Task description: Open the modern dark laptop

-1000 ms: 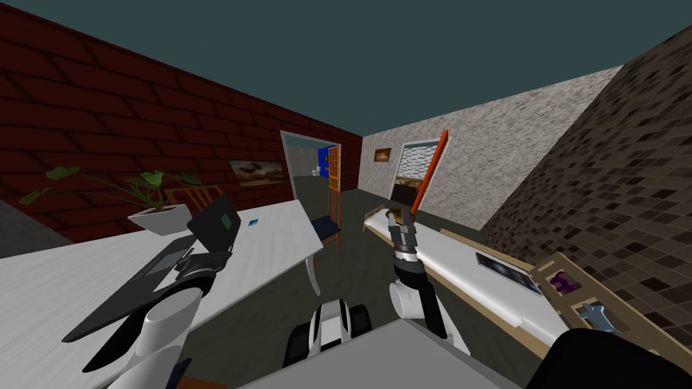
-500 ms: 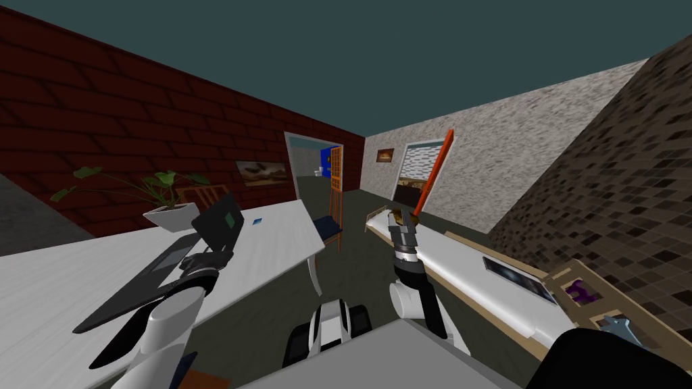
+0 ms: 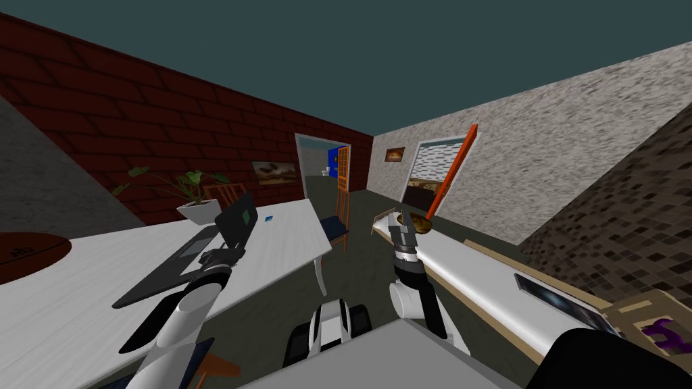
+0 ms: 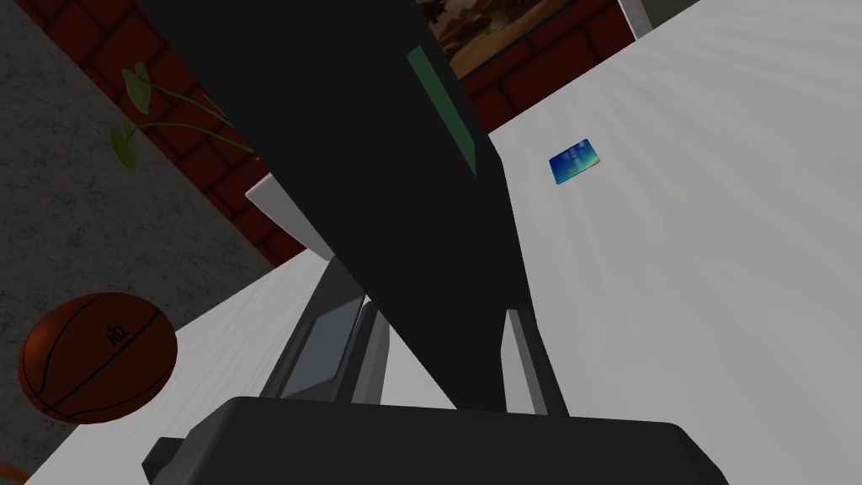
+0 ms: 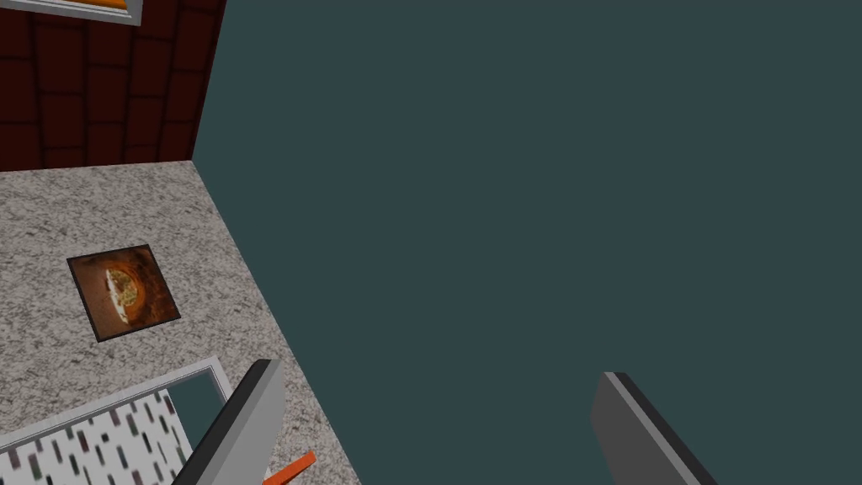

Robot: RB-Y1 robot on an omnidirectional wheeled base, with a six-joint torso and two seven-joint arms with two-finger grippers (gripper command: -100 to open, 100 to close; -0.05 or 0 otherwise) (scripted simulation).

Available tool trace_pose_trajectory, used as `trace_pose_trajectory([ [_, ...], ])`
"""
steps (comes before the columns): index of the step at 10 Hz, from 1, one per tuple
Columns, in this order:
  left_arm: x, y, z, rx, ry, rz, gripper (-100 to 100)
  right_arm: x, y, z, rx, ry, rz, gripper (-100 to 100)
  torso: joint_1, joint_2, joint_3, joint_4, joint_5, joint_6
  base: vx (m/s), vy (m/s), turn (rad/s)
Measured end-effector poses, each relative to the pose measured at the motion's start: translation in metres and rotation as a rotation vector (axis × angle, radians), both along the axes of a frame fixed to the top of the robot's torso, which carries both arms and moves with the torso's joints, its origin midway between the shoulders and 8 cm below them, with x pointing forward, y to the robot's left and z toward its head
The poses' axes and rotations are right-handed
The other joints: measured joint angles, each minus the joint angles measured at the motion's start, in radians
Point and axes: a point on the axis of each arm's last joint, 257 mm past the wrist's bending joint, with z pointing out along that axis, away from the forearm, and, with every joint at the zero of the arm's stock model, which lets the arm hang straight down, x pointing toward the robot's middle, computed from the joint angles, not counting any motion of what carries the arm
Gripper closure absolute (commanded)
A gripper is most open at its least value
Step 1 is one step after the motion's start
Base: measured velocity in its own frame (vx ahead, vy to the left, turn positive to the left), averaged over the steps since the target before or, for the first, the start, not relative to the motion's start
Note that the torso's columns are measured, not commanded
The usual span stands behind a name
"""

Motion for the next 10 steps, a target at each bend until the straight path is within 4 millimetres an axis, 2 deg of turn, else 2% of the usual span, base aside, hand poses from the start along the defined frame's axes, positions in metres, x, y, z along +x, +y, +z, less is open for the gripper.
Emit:
trace_pose_trajectory([
  [1, 0.002, -0.002, 0.0, -0.001, 0.002, -0.006, 100, 0.0, 0.0, 0.0, 0.0, 0.0, 0.0, 0, 0.0, 0.0, 0.0, 0.0, 0.0, 0.002, 0.043, 0.024, 0.221],
  [3, 0.008, -0.025, -0.002, -0.002, -0.002, -0.045, 100, 0.0, 0.0, 0.0, 0.0, 0.0, 0.0, 0, 0.001, -0.001, -0.001, -0.001, 0.001, -0.001, 0.032, 0.01, 0.083],
  [4, 0.008, -0.027, -0.002, -0.002, -0.001, -0.048, 100, 0.0, 0.0, 0.0, 0.0, 0.0, 0.0, 0, 0.001, 0.0, 0.0, -0.001, 0.001, 0.001, 0.045, 0.021, 0.272],
  [6, 0.011, -0.05, -0.003, -0.01, -0.003, -0.088, 100, 0.0, 0.0, 0.0, 0.0, 0.0, 0.0, 0, 0.001, -0.001, 0.0, -0.001, 0.001, 0.0, 0.032, 0.004, 0.065],
  [7, 0.011, -0.052, -0.002, -0.006, 0.0, -0.088, 100, 0.0, 0.0, 0.0, 0.0, 0.0, 0.0, 0, 0.001, -0.001, -0.001, -0.001, 0.001, 0.003, 0.038, 0.017, 0.25],
  [9, 0.017, -0.075, -0.003, -0.011, -0.004, -0.126, 100, 0.0, 0.0, 0.0, 0.0, 0.0, 0.0, 0, 0.0, -0.001, -0.001, -0.001, 0.001, 0.0, 0.035, 0.009, 0.075],
  [10, 0.016, -0.077, -0.002, -0.007, -0.002, -0.128, 100, 0.0, 0.0, 0.0, 0.0, 0.0, 0.0, 0, 0.0, -0.001, -0.001, -0.001, 0.001, 0.002, 0.04, 0.012, 0.204],
])
